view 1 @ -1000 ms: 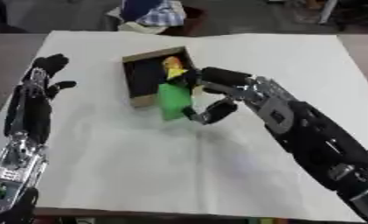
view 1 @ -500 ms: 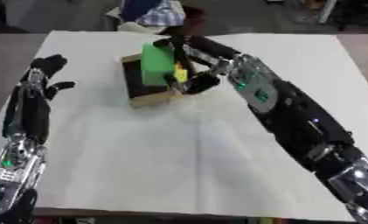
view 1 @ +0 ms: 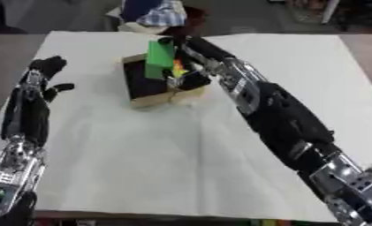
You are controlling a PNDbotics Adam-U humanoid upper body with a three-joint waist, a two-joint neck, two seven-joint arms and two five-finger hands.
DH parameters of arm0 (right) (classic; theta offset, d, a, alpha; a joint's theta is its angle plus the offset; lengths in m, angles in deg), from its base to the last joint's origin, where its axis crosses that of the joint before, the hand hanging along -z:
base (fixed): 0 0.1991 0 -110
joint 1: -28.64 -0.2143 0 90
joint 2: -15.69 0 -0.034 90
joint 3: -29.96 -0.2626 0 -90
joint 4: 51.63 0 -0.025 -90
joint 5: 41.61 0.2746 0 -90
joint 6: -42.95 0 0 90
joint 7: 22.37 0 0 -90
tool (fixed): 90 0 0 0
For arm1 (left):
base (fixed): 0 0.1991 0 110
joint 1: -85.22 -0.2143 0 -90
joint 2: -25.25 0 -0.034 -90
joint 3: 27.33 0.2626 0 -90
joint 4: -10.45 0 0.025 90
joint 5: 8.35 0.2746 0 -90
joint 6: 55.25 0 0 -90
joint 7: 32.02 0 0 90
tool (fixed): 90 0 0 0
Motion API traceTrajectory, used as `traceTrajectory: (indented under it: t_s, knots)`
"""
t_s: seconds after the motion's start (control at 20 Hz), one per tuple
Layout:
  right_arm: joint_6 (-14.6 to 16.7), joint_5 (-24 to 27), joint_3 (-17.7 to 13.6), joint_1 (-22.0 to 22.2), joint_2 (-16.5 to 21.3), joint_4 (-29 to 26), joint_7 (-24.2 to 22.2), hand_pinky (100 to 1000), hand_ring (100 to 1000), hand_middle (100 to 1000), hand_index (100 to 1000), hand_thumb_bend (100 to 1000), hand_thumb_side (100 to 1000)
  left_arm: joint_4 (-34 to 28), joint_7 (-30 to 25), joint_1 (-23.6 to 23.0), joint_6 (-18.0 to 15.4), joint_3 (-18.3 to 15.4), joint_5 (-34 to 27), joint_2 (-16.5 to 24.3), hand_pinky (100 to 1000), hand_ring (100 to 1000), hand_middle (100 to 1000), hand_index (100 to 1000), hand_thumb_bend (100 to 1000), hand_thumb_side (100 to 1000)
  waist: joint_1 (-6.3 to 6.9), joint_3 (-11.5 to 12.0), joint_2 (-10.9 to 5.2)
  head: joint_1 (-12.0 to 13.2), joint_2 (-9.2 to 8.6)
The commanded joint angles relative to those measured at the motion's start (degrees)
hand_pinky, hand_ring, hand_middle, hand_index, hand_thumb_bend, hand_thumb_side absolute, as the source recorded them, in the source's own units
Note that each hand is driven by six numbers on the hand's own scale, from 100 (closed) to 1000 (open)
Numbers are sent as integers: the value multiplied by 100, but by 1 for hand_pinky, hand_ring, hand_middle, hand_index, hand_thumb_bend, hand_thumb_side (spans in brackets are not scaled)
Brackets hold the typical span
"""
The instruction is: Pick up objects on the table and place them in the box.
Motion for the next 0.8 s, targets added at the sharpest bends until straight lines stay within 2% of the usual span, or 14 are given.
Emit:
traceTrajectory:
  t_s: [0.05,0.25,0.45,0.5,0.6,0.8]
  knots:
    - [-286,-321,-153,-131,-12,141,266,761,716,573,941,100,303,-69,-17,55,-12,-17,-5,34,719,930,765,818,100,929,87,4,-117,-8,28]
    - [-660,-697,-305,-109,-56,258,635,759,717,582,941,100,309,-73,-15,56,-12,-20,-7,32,719,930,765,819,100,929,100,4,-114,-15,28]
    - [-879,-1078,-461,-71,-97,298,842,764,735,665,955,100,407,-77,-10,57,-10,-26,-11,32,719,931,765,819,100,928,109,1,-114,-9,28]
    - [-878,-1173,-510,-62,-108,296,854,767,741,699,960,100,464,-77,-10,57,-10,-27,-12,31,719,931,765,819,100,929,110,-3,-116,-5,28]
    - [-821,-1369,-615,-47,-128,280,848,771,747,720,965,100,512,-76,-9,56,-9,-28,-13,29,719,931,765,819,100,928,112,-12,-118,3,28]
    - [-600,-1702,-815,-26,-182,244,791,772,748,715,968,100,592,-79,-5,58,-11,-33,-17,28,719,931,765,819,100,928,115,-28,-125,12,28]
